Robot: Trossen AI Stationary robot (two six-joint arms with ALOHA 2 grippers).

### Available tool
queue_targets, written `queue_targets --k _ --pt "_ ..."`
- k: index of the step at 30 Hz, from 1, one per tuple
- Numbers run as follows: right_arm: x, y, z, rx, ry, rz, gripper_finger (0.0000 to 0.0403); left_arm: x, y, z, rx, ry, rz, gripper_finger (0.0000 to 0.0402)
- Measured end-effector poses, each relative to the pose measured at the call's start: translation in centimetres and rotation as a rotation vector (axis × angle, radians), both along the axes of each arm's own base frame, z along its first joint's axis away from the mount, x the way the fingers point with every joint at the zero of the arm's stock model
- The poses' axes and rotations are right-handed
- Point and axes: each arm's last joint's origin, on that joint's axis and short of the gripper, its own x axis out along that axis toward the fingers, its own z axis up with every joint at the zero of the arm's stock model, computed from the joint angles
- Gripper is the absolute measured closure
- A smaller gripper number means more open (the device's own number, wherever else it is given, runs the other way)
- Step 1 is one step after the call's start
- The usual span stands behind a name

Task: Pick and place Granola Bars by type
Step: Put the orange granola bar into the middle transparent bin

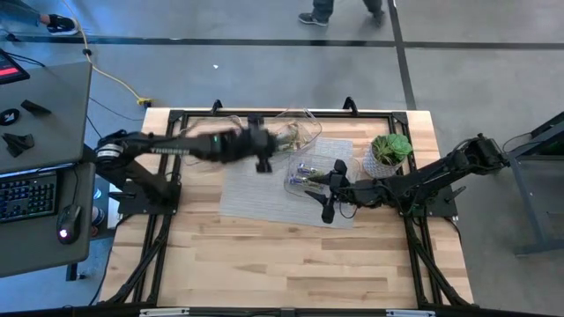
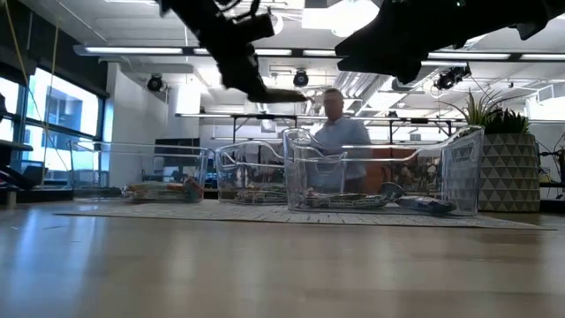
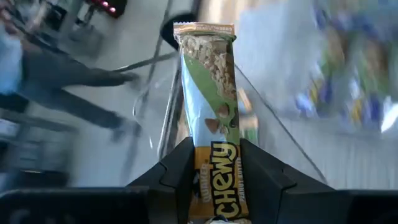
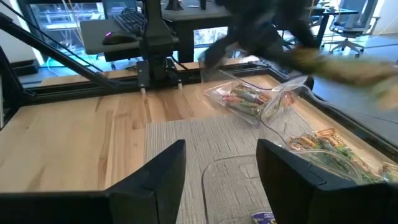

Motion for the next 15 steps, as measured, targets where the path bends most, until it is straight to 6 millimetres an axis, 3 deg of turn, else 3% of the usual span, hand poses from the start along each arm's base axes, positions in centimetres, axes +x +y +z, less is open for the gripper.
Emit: queue_targets --k 3,7,15 --pt "0.0 0.0 -0.1 0.000 0.009 0.002 0.0222 -0.4 3.9 0.3 -0.186 -0.132 -0.003 0.0295" --pt "0.0 0.0 -0.1 0.000 0.015 0.012 0.0222 -0.9 7.5 -1.3 -0.438 -0.180 -0.005 0.0295" --pt "-0.1 0.0 -0.3 -0.005 0.029 0.010 0.0222 -0.3 10.9 -5.0 -0.457 -0.138 0.183 0.0295"
